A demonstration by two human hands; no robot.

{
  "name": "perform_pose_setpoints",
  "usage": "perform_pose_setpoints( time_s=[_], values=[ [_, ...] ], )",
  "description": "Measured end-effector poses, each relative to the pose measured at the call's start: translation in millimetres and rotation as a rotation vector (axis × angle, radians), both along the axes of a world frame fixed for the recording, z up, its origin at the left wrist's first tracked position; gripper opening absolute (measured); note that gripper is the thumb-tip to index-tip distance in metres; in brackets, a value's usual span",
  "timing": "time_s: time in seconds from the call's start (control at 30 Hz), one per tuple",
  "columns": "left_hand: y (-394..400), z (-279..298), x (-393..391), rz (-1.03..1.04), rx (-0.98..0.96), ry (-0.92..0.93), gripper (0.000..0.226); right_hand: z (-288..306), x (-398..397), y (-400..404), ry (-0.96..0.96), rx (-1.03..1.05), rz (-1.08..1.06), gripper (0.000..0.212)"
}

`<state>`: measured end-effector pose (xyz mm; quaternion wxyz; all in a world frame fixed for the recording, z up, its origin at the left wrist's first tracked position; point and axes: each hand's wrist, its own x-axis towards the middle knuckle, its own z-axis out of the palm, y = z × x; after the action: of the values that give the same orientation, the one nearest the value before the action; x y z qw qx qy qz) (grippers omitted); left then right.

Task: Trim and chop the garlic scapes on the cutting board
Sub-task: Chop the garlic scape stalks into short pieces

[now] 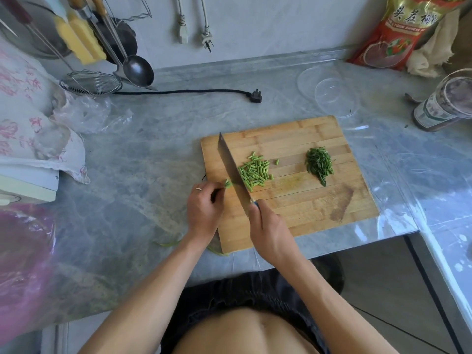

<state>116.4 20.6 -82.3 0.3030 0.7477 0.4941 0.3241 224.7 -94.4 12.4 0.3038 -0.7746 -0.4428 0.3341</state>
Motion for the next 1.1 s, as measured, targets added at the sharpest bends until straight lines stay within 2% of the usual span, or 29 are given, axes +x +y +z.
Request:
perform_pose_setpoints(
  time_s=[0.2, 0.6, 0.8, 0.9, 1.1],
  values=[
    [3.6, -3.3, -2.4, -0.043, 0.021, 0.055, 0.006, -6.1, 14.4, 14.0, -0.064, 0.012, 0.044, 0.034],
    [1.2, -4.6, -1.5, -0.041, 0.036, 0.059, 0.004, -15.9, 15.9, 9.7, -0.030, 0.010, 0.018, 0.031],
    [-0.6, -3.9, -5.5, -0.077, 0.048, 0.035, 0.025, -20.5, 23.2, 9.6, -0.039, 0.075, 0.021, 0.028],
    [0.1, -4.7, -6.8, -0.058, 0.050, 0.028, 0.012, -21.6, 28.6, 10.5, -0.050, 0.076, 0.059, 0.027],
    [-1.5, -3.5, -5.5, -0.036, 0.070, 0.016, 0.016, -23.4, 28.5, 10.7, -0.107, 0.043, 0.115, 0.025]
  ],
)
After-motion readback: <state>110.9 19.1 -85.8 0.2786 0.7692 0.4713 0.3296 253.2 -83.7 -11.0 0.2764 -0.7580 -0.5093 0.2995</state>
